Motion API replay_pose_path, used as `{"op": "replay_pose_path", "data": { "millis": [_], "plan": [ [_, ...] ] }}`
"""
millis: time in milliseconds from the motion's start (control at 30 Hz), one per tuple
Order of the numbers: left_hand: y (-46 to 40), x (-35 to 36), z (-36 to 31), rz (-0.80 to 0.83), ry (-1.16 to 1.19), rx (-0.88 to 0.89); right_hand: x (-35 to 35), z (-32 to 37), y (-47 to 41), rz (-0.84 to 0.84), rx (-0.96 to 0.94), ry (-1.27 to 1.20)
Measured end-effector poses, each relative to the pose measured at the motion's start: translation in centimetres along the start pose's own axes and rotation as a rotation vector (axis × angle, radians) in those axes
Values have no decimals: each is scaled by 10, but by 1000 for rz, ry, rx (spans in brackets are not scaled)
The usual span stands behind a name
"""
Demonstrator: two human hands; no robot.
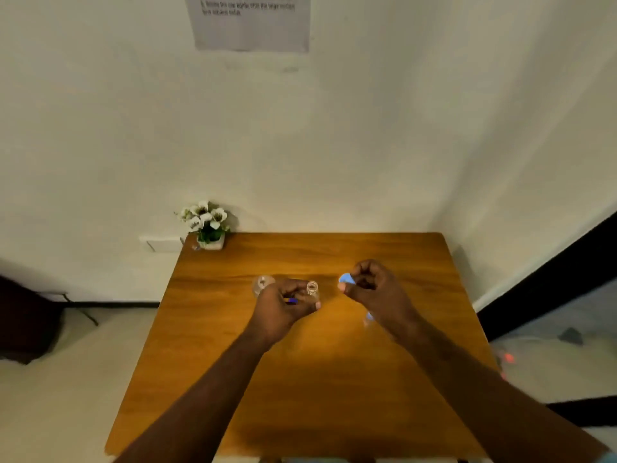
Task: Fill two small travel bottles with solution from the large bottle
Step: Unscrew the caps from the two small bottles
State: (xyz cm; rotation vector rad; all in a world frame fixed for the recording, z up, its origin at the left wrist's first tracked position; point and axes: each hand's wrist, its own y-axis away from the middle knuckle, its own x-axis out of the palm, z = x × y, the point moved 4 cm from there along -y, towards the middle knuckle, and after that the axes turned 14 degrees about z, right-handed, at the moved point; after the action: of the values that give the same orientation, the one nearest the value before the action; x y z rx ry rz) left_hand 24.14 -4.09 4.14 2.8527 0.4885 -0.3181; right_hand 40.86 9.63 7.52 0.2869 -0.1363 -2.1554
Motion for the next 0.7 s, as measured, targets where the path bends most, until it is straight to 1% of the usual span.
{"op": "replay_pose_path", "data": {
  "millis": [67, 133, 200, 267, 367, 467, 567, 700],
  "plan": [
    [-1, 7, 27, -7, -20, -62, 11, -37, -2, -12, 59, 83],
    [-6, 15, 49, -7, -80, -87, 21, -71, -8, -28, 116, 159],
    [-10, 22, 68, 18, -156, -104, 30, -100, -13, -24, 182, 213],
    [-16, 27, 88, 47, -223, -137, 41, -123, -19, -18, 207, 286],
    [-25, 35, 114, 68, -305, -160, 56, -146, -27, -42, 221, 408],
    [-32, 40, 136, 50, -348, -154, 69, -169, -34, -38, 264, 519],
    [-37, 41, 147, 34, -362, -175, 77, -186, -40, -27, 282, 555],
    [-41, 41, 159, 41, -394, -185, 81, -193, -47, -39, 260, 577]
  ]
}}
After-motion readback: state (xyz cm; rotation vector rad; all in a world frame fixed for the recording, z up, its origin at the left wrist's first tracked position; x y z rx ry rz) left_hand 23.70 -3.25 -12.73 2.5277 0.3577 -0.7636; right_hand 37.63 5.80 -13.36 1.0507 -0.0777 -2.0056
